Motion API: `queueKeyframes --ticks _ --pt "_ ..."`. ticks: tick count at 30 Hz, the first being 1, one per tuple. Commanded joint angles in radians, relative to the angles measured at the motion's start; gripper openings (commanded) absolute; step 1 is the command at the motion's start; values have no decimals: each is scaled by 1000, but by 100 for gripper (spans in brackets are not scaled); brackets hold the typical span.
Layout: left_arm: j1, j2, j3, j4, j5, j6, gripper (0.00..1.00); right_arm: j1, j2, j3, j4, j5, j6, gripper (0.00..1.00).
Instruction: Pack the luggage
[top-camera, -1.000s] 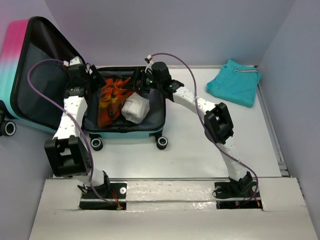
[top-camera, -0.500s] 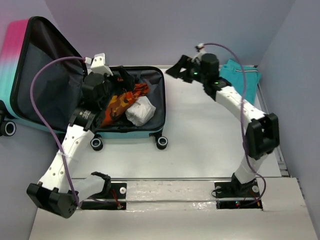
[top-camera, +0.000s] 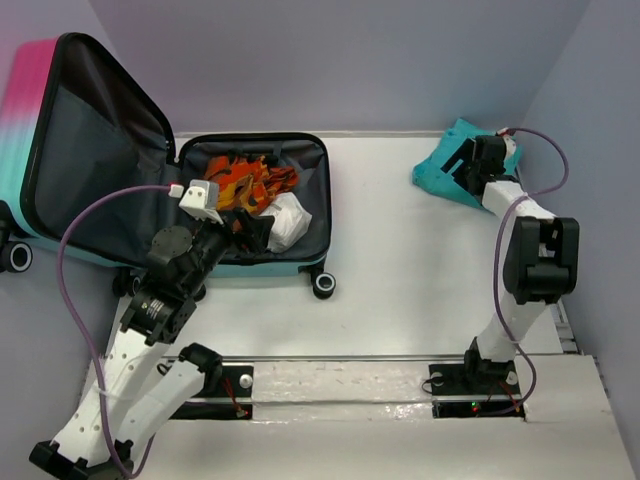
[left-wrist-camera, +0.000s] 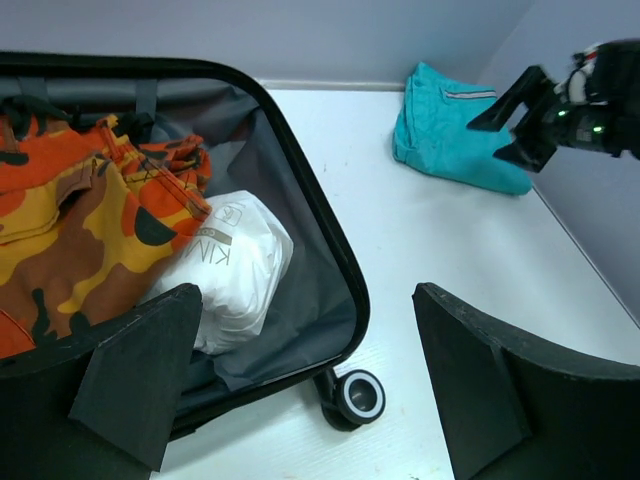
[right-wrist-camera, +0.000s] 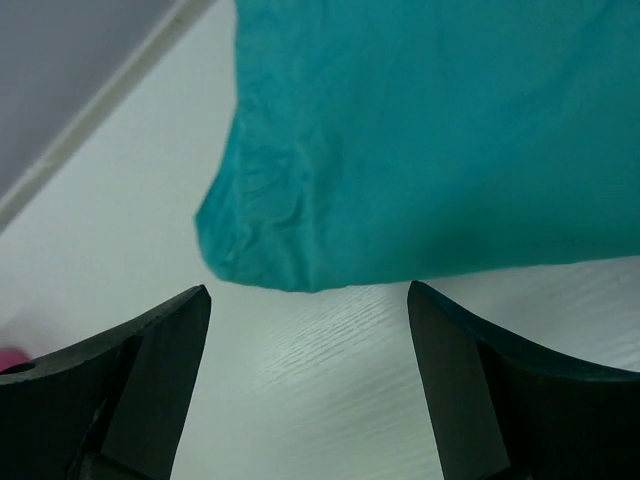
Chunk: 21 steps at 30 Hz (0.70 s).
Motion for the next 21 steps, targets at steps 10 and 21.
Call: queueKeyframes --ticks 10,21 --pt "-3 -53 -53 82 33 64 99 4 423 485 -350 244 -307 79" --pt "-1 -43 -41 93 71 48 99 94 576 649 -579 116 -416 35"
